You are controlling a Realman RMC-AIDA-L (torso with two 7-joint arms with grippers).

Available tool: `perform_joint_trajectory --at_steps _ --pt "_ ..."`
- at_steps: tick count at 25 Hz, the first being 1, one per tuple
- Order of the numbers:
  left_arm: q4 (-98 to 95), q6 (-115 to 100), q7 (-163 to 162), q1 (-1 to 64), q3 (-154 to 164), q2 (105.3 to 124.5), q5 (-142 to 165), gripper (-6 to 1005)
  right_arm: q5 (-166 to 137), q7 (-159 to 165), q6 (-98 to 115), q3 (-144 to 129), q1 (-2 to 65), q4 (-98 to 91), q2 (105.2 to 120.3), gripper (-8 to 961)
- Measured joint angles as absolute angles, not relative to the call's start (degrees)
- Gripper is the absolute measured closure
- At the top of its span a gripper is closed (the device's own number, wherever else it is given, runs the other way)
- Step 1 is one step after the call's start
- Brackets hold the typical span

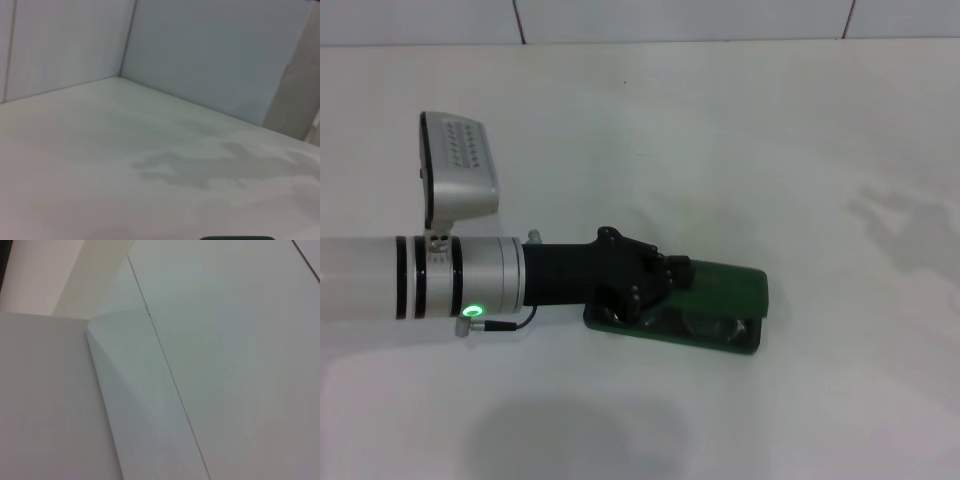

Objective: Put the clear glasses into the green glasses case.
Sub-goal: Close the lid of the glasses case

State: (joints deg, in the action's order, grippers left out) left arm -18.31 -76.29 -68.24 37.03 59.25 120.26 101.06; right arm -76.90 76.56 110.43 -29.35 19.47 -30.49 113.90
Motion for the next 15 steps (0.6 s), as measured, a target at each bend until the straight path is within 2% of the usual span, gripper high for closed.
perform_joint_trajectory --at_steps 15 --pt "-17.00 -79.11 -63.95 36.20 59.32 120.28 100.89 891 -76.90 76.55 109.77 -29.49 20.11 -30.50 113.82 710"
